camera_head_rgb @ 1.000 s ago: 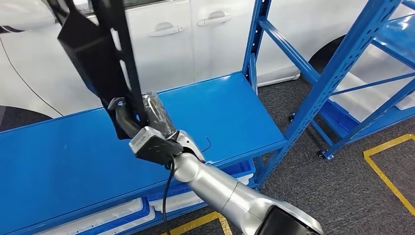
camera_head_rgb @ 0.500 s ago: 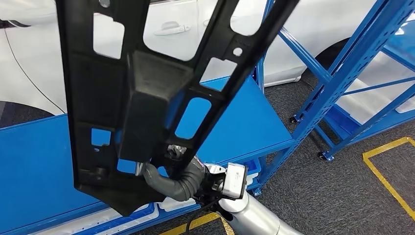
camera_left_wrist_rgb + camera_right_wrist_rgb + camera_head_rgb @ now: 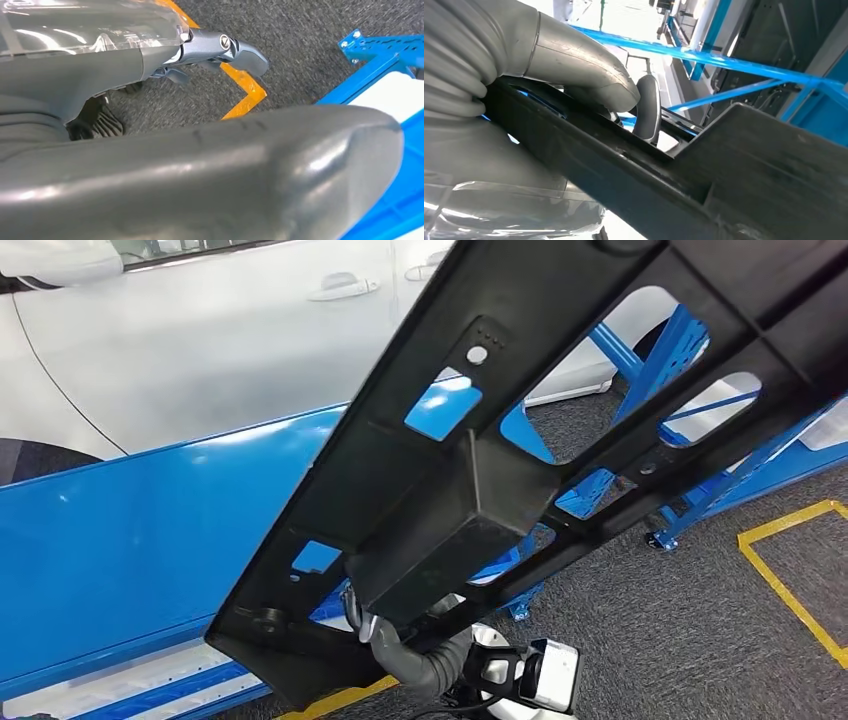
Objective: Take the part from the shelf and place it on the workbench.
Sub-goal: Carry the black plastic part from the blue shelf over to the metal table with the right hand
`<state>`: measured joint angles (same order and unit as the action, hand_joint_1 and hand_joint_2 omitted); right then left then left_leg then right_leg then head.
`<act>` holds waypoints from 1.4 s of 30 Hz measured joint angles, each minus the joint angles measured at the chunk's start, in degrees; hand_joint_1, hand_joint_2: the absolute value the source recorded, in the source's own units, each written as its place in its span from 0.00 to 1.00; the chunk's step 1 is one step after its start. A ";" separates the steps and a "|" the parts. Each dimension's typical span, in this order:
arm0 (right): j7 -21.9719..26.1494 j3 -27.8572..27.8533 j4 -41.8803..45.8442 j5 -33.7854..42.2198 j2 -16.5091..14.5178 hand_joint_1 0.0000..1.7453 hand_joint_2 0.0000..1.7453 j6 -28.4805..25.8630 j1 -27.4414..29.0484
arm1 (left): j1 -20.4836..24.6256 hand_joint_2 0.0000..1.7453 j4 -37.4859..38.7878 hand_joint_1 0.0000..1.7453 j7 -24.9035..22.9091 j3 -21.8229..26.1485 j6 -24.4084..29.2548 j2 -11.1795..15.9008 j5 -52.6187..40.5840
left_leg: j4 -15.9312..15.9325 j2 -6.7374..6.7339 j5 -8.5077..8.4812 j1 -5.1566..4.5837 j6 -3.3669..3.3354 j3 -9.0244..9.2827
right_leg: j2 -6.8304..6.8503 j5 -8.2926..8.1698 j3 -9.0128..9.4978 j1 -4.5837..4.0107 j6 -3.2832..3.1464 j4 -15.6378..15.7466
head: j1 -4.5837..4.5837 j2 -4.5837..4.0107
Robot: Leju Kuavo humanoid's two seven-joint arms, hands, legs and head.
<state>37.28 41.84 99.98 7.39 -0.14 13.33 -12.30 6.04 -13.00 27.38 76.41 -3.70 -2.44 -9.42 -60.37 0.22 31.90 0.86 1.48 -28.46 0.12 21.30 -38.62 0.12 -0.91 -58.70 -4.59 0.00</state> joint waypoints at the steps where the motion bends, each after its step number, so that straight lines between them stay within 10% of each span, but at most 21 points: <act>1: -0.01 -0.31 0.41 -0.04 0.19 1.00 1.00 0.25 0.35 | 0.07 0.00 0.00 0.00 -0.02 0.00 -0.03 0.04 0.00 | 2.08 0.07 -0.48 -0.07 -0.33 1.20 | -0.02 -0.32 -0.24 -0.05 0.33 -0.24 | 0.00 0.00; 5: -0.13 -1.25 1.21 -0.12 0.93 1.00 1.00 0.95 1.56 | 0.08 0.00 0.00 0.00 -0.09 -0.01 -0.05 0.10 0.00 | 2.29 -0.02 -2.28 -0.33 -2.05 0.23 | -0.24 -1.35 -0.75 0.01 1.68 -0.22 | 0.01 0.00; 11: -0.80 -1.58 1.15 -0.33 2.16 1.00 1.00 3.30 2.59 | 0.18 0.00 0.00 0.00 -0.83 -0.01 -0.08 0.16 0.00 | 2.17 -0.69 -6.36 -0.38 -3.08 -4.61 | -0.35 11.24 -4.22 0.37 3.03 -16.28 | 0.02 0.00; 13: -0.97 -1.58 1.07 -0.32 2.43 1.00 1.00 3.62 2.68 | 0.19 0.00 0.00 0.00 -0.96 -0.02 -0.08 0.20 0.00 | 1.95 -0.75 -7.50 -0.42 -2.90 -6.37 | -0.34 9.43 -1.02 0.44 2.90 -15.41 | 0.02 0.00; 16: -1.08 -1.58 1.04 -0.19 2.58 1.00 1.00 4.06 2.62 | 0.19 0.00 0.00 0.00 -1.04 -0.02 -0.08 0.21 0.01 | 1.83 -0.61 -9.04 -0.47 -2.30 -7.88 | -0.50 8.27 8.74 0.24 1.97 -3.28 | 0.01 0.00; 18: -1.19 -1.61 1.03 0.49 2.63 1.00 1.00 5.61 2.49 | 0.19 0.00 0.00 0.00 -1.13 -0.02 -0.07 0.22 0.01 | 2.10 -0.54 -10.05 -0.33 -1.60 -8.00 | -0.59 9.09 11.48 -0.27 1.24 1.13 | 0.01 0.00; 21: -1.72 -1.62 0.80 2.08 2.70 1.00 1.00 9.31 2.22 | -0.01 0.00 0.00 0.00 -1.20 -0.02 -0.05 0.31 0.00 | 2.10 -0.45 -10.05 -0.14 -0.58 -8.52 | -0.29 7.37 10.46 -0.33 -0.07 2.07 | 0.02 0.00; 26: -2.11 -1.76 -0.40 4.34 2.72 1.00 1.00 13.14 2.35 | -0.23 0.00 0.00 0.00 -1.26 -0.02 -0.08 0.43 0.00 | -11.97 -0.38 1.40 -0.04 -0.02 -11.78 | 0.05 3.58 6.03 -0.42 -1.24 2.22 | 0.01 0.00; 28: -2.11 -1.91 -1.10 4.87 2.72 1.00 1.00 13.65 2.54 | -0.24 0.00 0.00 0.00 -1.26 -0.02 -0.08 0.51 0.00 | -13.86 -0.38 -0.61 -0.06 -0.02 -10.04 | 0.12 2.16 3.72 -0.53 -1.10 1.78 | 0.01 0.00; 30: -2.13 -1.99 -1.66 5.25 2.69 1.00 1.00 14.10 2.68 | -0.18 0.00 -0.01 0.00 -1.26 -0.02 -0.08 0.56 0.00 | -8.40 -0.39 -3.25 -0.07 -0.17 -4.82 | 0.14 1.00 1.61 -0.51 -0.78 0.98 | 0.00 0.00; 32: -2.26 -2.17 -2.02 5.83 2.62 1.00 1.00 14.70 2.76 | -0.02 0.00 -0.06 0.00 -1.28 -0.02 -0.07 0.64 0.00 | -0.29 -0.35 -1.90 -0.30 -0.53 0.97 | 0.19 0.14 0.45 -0.58 -0.23 0.19 | 0.01 0.00; 35: -2.59 -2.64 -2.51 6.77 2.58 1.00 1.00 15.56 2.87 | 0.04 0.00 -0.11 0.00 -1.44 -0.02 -0.03 0.68 -0.02 | 3.43 -0.27 -0.95 -0.57 -1.58 2.66 | 0.28 -1.31 0.21 -0.50 0.81 0.16 | 0.02 0.00; 38: -2.75 -3.12 -2.94 7.26 2.66 1.00 1.00 15.98 3.15 | 0.05 0.00 -0.12 0.00 -1.54 0.01 0.09 0.66 -0.01 | 3.74 -0.74 -3.03 -0.28 -2.69 0.86 | -0.11 2.94 -1.10 -0.25 1.75 -2.78 | 0.02 0.00; 40: -2.81 -3.56 -3.11 7.38 2.74 1.00 1.00 16.21 3.70 | 0.03 0.00 -0.13 0.00 -1.47 0.05 0.12 0.67 0.01 | 3.64 -0.90 -4.52 -0.38 -3.01 -0.92 | -0.15 9.28 -2.57 0.05 2.26 -9.66 | 0.02 0.00; 42: -2.62 -4.12 -3.28 7.36 2.84 1.00 1.00 16.44 4.53 | -0.10 0.00 -0.13 0.00 -1.36 0.11 0.12 0.67 0.00 | 3.42 -0.93 -6.02 -0.44 -2.96 -2.91 | -0.14 11.06 -2.93 0.26 2.57 -15.86 | 0.02 0.00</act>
<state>34.67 37.72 96.70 14.75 2.70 29.77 -7.78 5.94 -13.14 26.02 76.52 -3.58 -1.77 -9.42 -56.95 -0.71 25.88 0.42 -1.48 -31.37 -0.02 32.36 -41.55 0.38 1.66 -74.56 -4.57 0.00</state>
